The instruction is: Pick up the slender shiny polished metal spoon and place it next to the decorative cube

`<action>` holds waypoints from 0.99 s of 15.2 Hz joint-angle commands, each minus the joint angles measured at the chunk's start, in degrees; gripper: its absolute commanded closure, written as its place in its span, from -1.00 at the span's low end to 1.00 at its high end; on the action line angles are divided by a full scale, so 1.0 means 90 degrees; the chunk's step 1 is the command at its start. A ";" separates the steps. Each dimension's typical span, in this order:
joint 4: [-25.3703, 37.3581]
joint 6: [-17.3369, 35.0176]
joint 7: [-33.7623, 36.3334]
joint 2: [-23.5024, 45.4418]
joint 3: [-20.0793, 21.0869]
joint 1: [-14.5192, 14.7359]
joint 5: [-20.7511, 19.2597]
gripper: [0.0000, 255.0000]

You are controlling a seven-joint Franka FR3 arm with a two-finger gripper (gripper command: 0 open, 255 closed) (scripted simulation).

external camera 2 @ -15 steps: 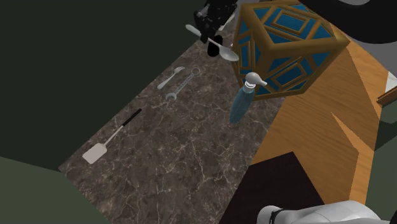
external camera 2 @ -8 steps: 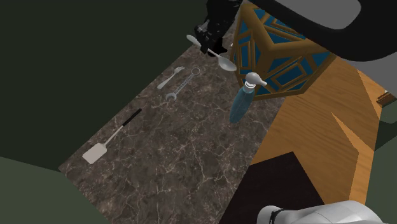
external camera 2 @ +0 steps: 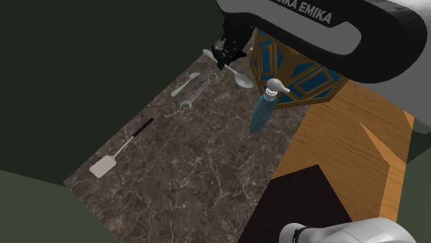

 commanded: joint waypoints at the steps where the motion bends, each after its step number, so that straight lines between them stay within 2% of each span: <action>1: -0.0190 0.0171 -0.0039 -0.0019 -0.0001 0.0000 0.0013 1.00; 15: -0.1336 0.1342 -0.0252 0.0022 0.0030 0.0027 0.0113 1.00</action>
